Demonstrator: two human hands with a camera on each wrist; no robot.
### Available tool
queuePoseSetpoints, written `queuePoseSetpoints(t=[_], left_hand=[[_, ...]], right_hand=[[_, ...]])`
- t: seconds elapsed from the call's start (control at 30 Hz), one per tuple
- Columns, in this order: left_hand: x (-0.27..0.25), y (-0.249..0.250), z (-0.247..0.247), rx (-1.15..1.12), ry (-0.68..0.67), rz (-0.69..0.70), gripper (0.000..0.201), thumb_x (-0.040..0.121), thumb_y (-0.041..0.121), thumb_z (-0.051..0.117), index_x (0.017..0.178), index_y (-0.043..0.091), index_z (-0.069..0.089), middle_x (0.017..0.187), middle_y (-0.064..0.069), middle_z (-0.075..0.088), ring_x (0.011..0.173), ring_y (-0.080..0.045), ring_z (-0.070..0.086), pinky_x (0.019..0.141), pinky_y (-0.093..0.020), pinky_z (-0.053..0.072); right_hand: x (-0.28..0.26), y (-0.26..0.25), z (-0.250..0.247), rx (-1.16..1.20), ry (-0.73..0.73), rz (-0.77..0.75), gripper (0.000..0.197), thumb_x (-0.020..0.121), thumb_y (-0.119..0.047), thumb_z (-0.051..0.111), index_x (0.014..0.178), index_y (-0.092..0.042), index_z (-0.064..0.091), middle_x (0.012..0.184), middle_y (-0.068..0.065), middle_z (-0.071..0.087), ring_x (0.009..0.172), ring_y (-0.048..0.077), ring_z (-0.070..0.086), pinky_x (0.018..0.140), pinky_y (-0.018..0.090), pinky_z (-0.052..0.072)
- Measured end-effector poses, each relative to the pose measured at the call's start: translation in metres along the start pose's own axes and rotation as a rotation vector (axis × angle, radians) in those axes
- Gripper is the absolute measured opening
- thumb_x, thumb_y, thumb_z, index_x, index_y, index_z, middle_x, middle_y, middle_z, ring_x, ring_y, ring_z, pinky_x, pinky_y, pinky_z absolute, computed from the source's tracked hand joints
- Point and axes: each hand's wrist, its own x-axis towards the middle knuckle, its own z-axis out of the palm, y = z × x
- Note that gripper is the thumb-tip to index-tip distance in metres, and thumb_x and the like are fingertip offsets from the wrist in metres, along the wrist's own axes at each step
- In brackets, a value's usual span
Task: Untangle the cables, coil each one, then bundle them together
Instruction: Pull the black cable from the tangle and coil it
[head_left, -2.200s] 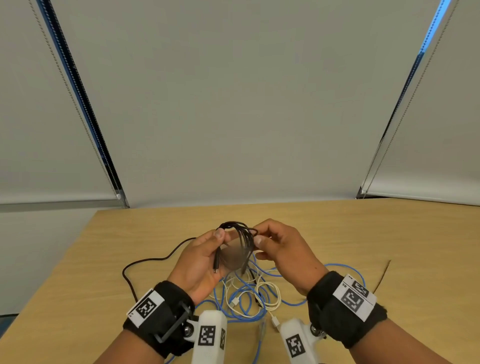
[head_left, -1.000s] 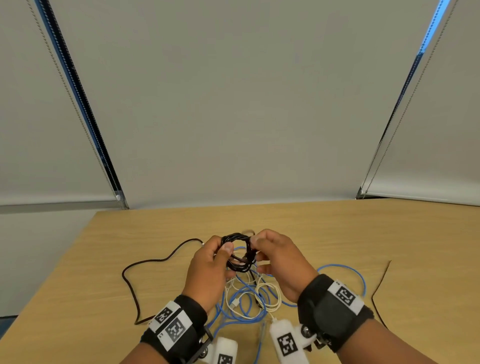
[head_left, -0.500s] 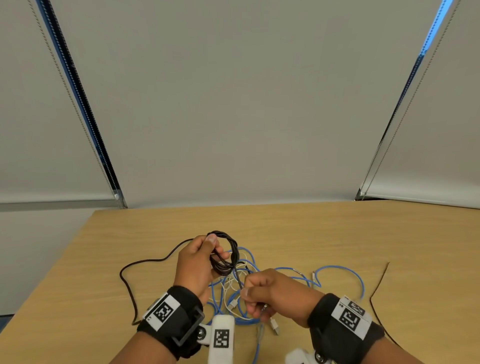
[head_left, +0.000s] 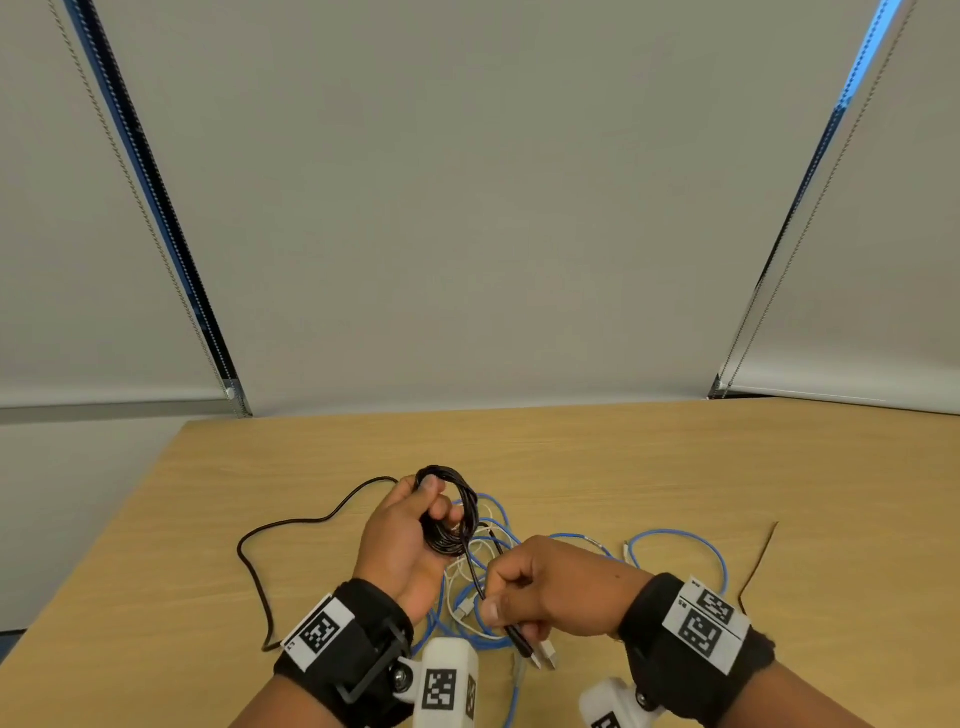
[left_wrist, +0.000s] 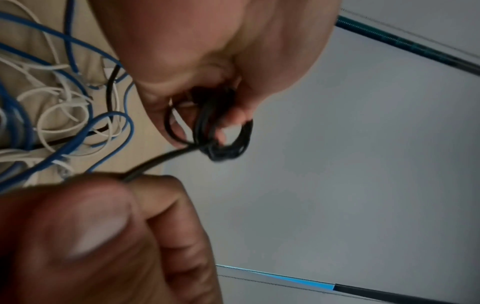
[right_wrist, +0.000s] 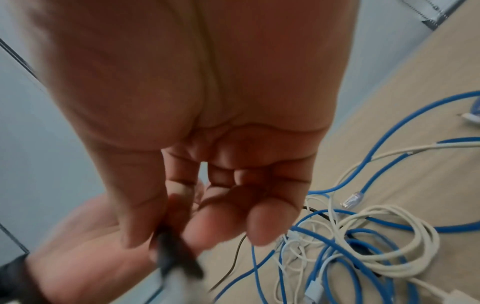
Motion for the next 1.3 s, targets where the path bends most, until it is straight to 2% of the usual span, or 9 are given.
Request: queuePoseSetpoints(t=[0.23, 0.37, 0.43, 0.57, 0.67, 0.87, 1.0, 1.13, 1.3], left_hand=[[0.000, 0.012, 0.010, -0.104, 0.020, 0.008, 0.018, 0.104, 0.015, 0.047, 0.088, 0.011, 0.056, 0.063, 0.000, 0.042, 0.053, -0.014, 0.042, 0.073, -0.041, 0.044], [-0.006, 0.012, 0.017, -0.130, -0.006, -0.042, 0.022, 0.103, 0.019, 0.051, 0.085, 0.011, 0.060, 0.067, -0.002, 0.051, 0.065, -0.017, 0.051, 0.094, -0.052, 0.048], [-0.008, 0.012, 0.018, -0.060, 0.008, -0.048, 0.023, 0.103, 0.023, 0.052, 0.087, 0.010, 0.063, 0.067, -0.003, 0.053, 0.067, -0.019, 0.056, 0.087, -0.049, 0.051], [-0.009, 0.003, 0.016, 0.218, 0.092, 0.018, 0.026, 0.102, 0.028, 0.054, 0.091, 0.009, 0.068, 0.069, -0.004, 0.060, 0.060, -0.016, 0.058, 0.059, -0.030, 0.043], [-0.011, -0.006, 0.014, 0.295, 0.085, 0.039, 0.023, 0.103, 0.023, 0.053, 0.096, 0.009, 0.070, 0.066, 0.000, 0.064, 0.056, -0.011, 0.056, 0.057, -0.028, 0.039], [-0.018, -0.007, 0.010, 0.057, -0.102, -0.086, 0.022, 0.095, 0.024, 0.061, 0.095, 0.007, 0.074, 0.085, -0.012, 0.070, 0.068, -0.019, 0.060, 0.052, -0.027, 0.044], [-0.018, -0.006, 0.009, 0.096, -0.165, -0.012, 0.024, 0.090, 0.032, 0.064, 0.090, 0.012, 0.076, 0.086, -0.011, 0.068, 0.076, -0.023, 0.061, 0.067, -0.035, 0.043], [-0.017, -0.007, 0.008, 0.190, -0.104, 0.081, 0.021, 0.093, 0.032, 0.063, 0.090, 0.016, 0.077, 0.078, -0.010, 0.067, 0.068, -0.018, 0.063, 0.063, -0.033, 0.048], [-0.015, -0.005, 0.005, 0.348, 0.015, 0.241, 0.021, 0.097, 0.028, 0.061, 0.088, 0.022, 0.078, 0.072, -0.001, 0.068, 0.066, -0.014, 0.063, 0.070, -0.039, 0.048]], right_hand=[[0.004, -0.002, -0.014, -0.151, 0.140, -0.020, 0.005, 0.096, -0.021, 0.064, 0.095, -0.026, 0.065, 0.056, -0.009, 0.058, 0.050, 0.006, 0.054, 0.057, 0.025, 0.047], [0.009, 0.001, -0.008, -0.311, 0.290, -0.082, 0.019, 0.097, -0.019, 0.060, 0.080, -0.026, 0.056, 0.079, 0.003, 0.073, 0.069, 0.019, 0.069, 0.073, 0.039, 0.057], [0.010, 0.004, -0.005, -0.258, 0.416, -0.104, 0.011, 0.095, -0.015, 0.062, 0.084, -0.015, 0.061, 0.085, 0.004, 0.075, 0.078, 0.023, 0.070, 0.079, 0.045, 0.056], [0.013, 0.003, 0.002, 0.062, 0.614, -0.166, 0.006, 0.093, -0.012, 0.068, 0.091, -0.018, 0.069, 0.089, 0.003, 0.076, 0.087, 0.030, 0.071, 0.081, 0.048, 0.057], [0.016, 0.004, 0.002, 0.387, 0.707, -0.211, 0.013, 0.093, -0.002, 0.066, 0.093, -0.013, 0.072, 0.094, 0.003, 0.078, 0.091, 0.022, 0.074, 0.084, 0.038, 0.061], [0.015, 0.009, 0.002, 1.027, 0.437, -0.220, 0.011, 0.097, 0.003, 0.057, 0.097, -0.002, 0.067, 0.102, 0.022, 0.074, 0.086, 0.027, 0.073, 0.073, 0.034, 0.060], [0.016, 0.014, 0.006, 0.962, 0.346, -0.106, 0.022, 0.095, 0.001, 0.059, 0.091, -0.011, 0.077, 0.089, 0.012, 0.069, 0.071, 0.014, 0.062, 0.059, 0.027, 0.054], [0.011, 0.012, 0.006, 0.786, 0.276, -0.050, 0.023, 0.093, 0.001, 0.063, 0.103, -0.014, 0.078, 0.084, 0.006, 0.059, 0.071, 0.013, 0.054, 0.060, 0.026, 0.050], [0.003, -0.005, -0.002, 0.382, 0.677, -0.081, 0.031, 0.093, -0.004, 0.055, 0.097, -0.029, 0.072, 0.086, 0.000, 0.061, 0.072, 0.012, 0.058, 0.064, 0.029, 0.053]])
